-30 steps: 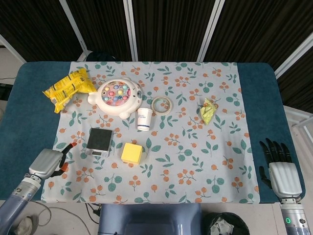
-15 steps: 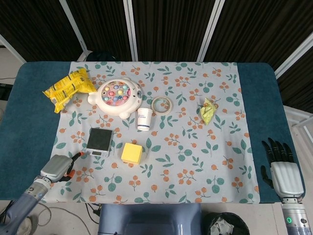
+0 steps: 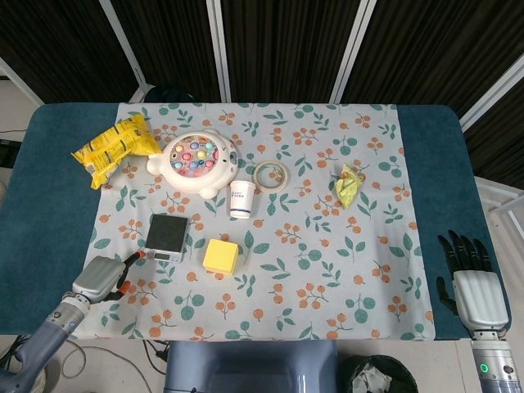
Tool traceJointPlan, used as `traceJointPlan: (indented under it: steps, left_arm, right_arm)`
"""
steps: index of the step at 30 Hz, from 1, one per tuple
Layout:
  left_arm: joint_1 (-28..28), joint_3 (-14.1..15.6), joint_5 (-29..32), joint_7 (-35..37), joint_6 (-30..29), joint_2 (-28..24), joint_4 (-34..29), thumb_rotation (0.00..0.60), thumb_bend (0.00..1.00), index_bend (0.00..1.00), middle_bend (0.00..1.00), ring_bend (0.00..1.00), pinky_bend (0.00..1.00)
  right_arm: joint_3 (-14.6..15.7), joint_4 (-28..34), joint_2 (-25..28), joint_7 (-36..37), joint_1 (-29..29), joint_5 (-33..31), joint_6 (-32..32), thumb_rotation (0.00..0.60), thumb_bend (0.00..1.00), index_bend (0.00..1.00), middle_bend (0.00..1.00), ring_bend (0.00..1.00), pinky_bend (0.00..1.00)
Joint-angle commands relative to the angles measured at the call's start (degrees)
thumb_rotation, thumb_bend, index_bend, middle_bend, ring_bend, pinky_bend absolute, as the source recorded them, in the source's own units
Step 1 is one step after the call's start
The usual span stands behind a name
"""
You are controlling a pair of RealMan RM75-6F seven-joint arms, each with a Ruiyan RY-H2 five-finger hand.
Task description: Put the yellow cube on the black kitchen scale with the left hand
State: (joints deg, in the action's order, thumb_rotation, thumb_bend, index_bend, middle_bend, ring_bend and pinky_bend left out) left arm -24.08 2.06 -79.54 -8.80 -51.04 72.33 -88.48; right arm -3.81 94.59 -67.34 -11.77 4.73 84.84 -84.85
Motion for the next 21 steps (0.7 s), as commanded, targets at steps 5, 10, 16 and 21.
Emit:
traceJointPlan:
  steps: [5, 10, 16, 21]
  left_arm:
    - [-0.5, 0.0, 1.5, -1.3, 0.2, 0.6, 0.5, 0.600, 0.48, 0.15, 0.63, 0.59, 0.70]
    - [-0.8, 0.0, 1.8, -1.4, 0.1, 0.5, 0.2, 0.600, 0.48, 0.15, 0.63, 0.59, 0.70]
    - [-1.1, 0.1, 2.2, -1.5, 0.2, 0.5, 0.1, 0.600, 0.48, 0.15, 0.63, 0.59, 0.70]
    - [-1.4, 0.3, 2.3, -1.6, 0.7, 0.4, -0.1, 0.600, 0.48, 0.15, 0.63, 0.59, 0.70]
  right_arm:
    - [-0.1, -0.1, -0.2, -0.1, 0.0, -0.1, -0.1, 0.600, 0.58, 0.00, 0.00, 0.00, 0.00]
    - [-0.1, 0.0, -0.3, -0.4, 0.0, -0.3, 0.1, 0.600, 0.58, 0.00, 0.00, 0.00, 0.00]
    - [-0.1, 0.1, -0.3, -0.4, 0.0, -0.5, 0.1, 0.600, 0.58, 0.00, 0.00, 0.00, 0.00]
    - [-0.2, 0.1, -0.3, -0.4, 0.0, -0.5, 0.0, 0.600, 0.58, 0.00, 0.00, 0.00, 0.00]
